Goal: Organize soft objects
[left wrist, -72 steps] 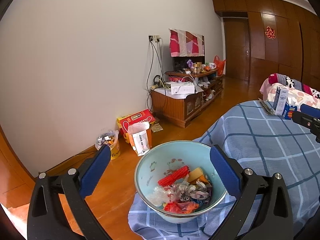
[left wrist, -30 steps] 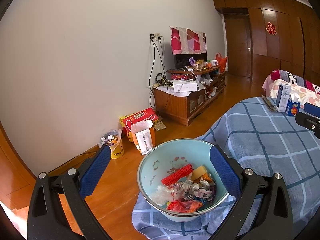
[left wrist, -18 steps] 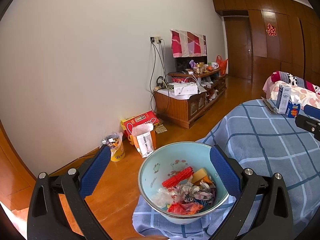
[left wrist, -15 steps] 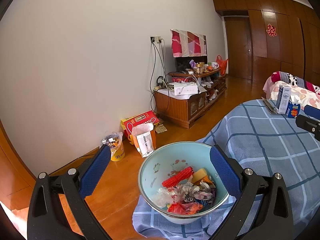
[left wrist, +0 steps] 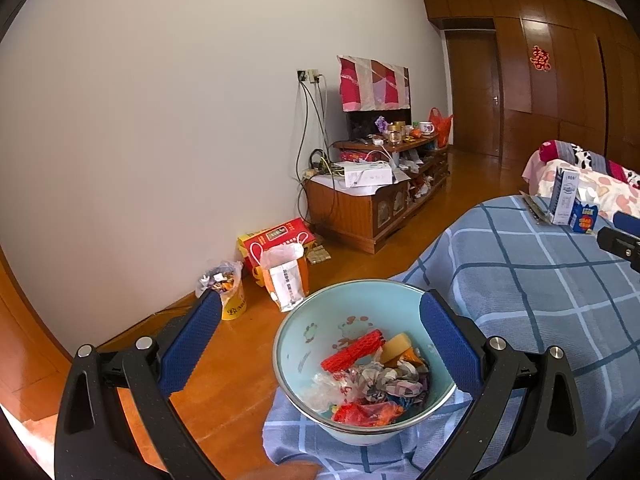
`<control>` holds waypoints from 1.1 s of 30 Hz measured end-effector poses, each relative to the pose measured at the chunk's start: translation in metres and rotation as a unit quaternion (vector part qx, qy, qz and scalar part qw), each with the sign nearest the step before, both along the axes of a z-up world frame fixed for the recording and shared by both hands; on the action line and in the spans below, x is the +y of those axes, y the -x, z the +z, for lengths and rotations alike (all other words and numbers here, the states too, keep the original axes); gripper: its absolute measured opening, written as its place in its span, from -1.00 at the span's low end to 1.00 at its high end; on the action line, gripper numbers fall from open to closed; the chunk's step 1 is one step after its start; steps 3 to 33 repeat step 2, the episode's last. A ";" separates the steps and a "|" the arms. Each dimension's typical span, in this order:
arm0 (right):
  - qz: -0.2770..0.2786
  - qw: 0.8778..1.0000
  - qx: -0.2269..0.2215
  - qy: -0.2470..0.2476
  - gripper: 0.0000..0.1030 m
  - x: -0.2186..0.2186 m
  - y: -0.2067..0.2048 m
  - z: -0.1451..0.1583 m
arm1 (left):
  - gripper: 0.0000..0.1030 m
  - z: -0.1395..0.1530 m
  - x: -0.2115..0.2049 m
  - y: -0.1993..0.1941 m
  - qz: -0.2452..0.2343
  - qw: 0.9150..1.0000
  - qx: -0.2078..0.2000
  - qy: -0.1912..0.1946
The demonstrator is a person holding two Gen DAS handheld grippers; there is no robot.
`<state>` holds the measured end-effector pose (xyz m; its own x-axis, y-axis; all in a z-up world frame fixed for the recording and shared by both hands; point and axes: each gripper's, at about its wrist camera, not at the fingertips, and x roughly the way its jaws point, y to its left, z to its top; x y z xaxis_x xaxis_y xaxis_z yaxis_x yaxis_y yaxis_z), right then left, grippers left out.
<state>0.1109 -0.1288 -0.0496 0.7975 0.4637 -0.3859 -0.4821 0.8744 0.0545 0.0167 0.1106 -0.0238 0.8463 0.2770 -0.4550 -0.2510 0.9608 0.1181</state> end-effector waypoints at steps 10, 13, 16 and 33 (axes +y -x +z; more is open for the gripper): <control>-0.034 0.999 0.026 -0.001 0.60 -0.028 -0.020 -0.007 | 0.88 -0.001 0.002 0.000 0.001 1.000 0.000 0.003; -0.034 0.999 0.026 -0.001 0.60 -0.028 -0.020 -0.007 | 0.88 -0.001 0.002 0.000 0.001 1.000 0.000 0.003; -0.034 0.999 0.026 -0.001 0.60 -0.028 -0.020 -0.007 | 0.88 -0.001 0.002 0.000 0.001 1.000 0.000 0.003; -0.034 0.999 0.026 -0.001 0.60 -0.028 -0.020 -0.007 | 0.88 -0.001 0.002 0.000 0.001 1.000 0.000 0.003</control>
